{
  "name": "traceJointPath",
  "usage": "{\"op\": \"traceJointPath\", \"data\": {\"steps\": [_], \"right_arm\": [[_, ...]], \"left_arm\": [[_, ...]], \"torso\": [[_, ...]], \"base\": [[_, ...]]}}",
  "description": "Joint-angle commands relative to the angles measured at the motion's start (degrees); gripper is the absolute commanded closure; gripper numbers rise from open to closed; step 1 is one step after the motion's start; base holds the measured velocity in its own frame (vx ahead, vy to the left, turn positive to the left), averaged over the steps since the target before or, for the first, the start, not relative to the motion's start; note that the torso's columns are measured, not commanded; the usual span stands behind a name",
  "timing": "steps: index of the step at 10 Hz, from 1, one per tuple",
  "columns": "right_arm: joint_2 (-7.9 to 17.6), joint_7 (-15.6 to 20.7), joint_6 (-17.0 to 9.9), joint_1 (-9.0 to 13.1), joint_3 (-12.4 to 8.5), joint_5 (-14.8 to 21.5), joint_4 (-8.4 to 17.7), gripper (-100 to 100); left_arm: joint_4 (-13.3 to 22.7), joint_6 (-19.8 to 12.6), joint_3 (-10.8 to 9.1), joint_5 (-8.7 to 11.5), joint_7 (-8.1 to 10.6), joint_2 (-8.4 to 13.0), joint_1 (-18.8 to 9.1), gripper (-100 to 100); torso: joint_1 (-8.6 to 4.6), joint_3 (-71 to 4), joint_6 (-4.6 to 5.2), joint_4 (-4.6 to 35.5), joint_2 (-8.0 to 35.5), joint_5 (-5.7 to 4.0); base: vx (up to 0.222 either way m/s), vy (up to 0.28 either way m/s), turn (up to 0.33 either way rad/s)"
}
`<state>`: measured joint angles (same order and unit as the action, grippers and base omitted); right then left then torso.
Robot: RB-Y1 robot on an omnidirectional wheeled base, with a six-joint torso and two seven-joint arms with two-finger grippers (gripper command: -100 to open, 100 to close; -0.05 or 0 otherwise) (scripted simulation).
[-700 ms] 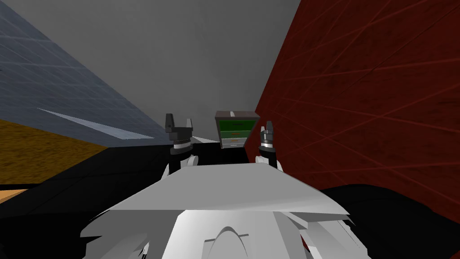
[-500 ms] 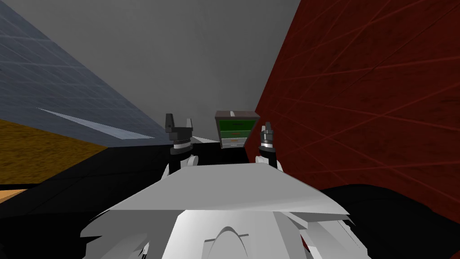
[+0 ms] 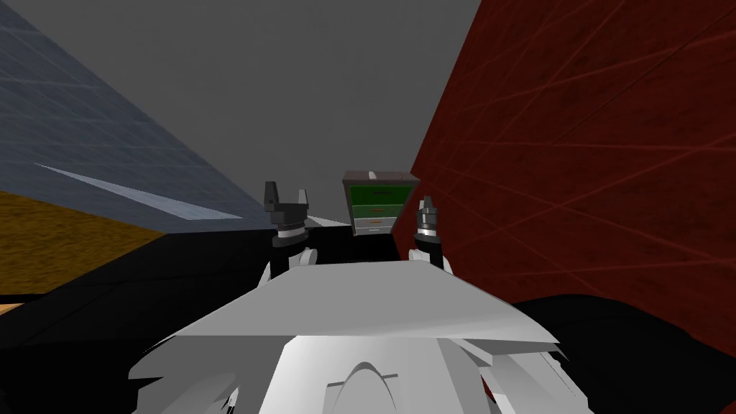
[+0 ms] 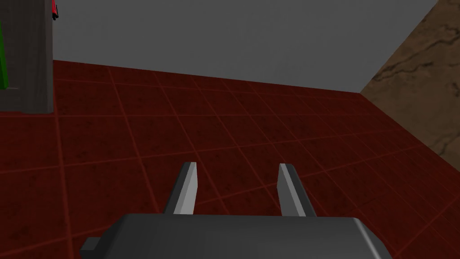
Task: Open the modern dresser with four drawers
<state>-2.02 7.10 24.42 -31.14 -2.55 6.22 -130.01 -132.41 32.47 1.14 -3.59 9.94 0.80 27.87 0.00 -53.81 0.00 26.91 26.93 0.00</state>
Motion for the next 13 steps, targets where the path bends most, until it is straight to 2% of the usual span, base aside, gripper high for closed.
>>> {"op": "traceJointPath", "data": {"steps": [1, 2, 3, 5, 8, 11, 13], "right_arm": [[0.0, 0.0, 0.0, 0.0, 0.0, 0.0, 0.0, 0], [0.0, 0.0, 0.0, 0.0, 0.0, 0.0, 0.0, 0], [2.78, 0.66, -0.12, -0.02, -0.12, 0.7, 0.05, -100], [6.17, 2.19, -0.41, -0.09, -0.43, 2.36, 0.14, -100], [11.03, 5.82, -1.08, -0.28, -1.23, 6.41, 0.24, -100], [14.19, 10.66, -1.98, -0.58, -2.38, 11.69, 0.25, -100], [14.92, 12.51, -2.31, -0.7, -2.83, 14.08, 0.22, -100]], "left_arm": [[0.0, 0.0, 0.0, 0.0, 0.0, 0.0, 0.0, 0], [0.0, 0.0, 0.0, 0.0, 0.0, 0.0, 0.0, 0], [0.0, 0.0, 0.0, 0.0, 0.0, 0.0, 0.0, 0], [0.02, 0.0, 0.0, 0.0, 0.0, 0.0, 0.01, 0], [0.02, 0.0, 0.0, 0.0, 0.0, 0.0, 0.02, 0], [0.02, 0.0, 0.0, 0.0, 0.0, -0.01, 0.02, 0], [0.02, 0.0, 0.0, 0.0, 0.0, -0.01, 0.02, 0]], "torso": [[0.0, -8.46, 0.0, 4.23, 4.23, 0.0], [0.0, -16.92, 0.0, 8.46, 8.46, 0.0], [0.0, -25.38, 0.0, 12.69, 12.69, 0.0], [0.05, -30.47, 0.0, 15.12, 15.11, 0.02], [0.05, -30.8, 0.0, 15.35, 15.29, 0.01], [0.02, -30.77, 0.0, 15.37, 15.34, 0.01], [0.02, -30.75, 0.0, 15.37, 15.36, 0.0]], "base": [[0.0, 0.0, 0.0], [0.0, 0.0, 0.0], [0.013, 0.011, -0.011], [0.028, 0.024, -0.022], [0.053, 0.04, -0.038], [0.068, 0.06, -0.065], [0.06, 0.058, -0.042]]}}
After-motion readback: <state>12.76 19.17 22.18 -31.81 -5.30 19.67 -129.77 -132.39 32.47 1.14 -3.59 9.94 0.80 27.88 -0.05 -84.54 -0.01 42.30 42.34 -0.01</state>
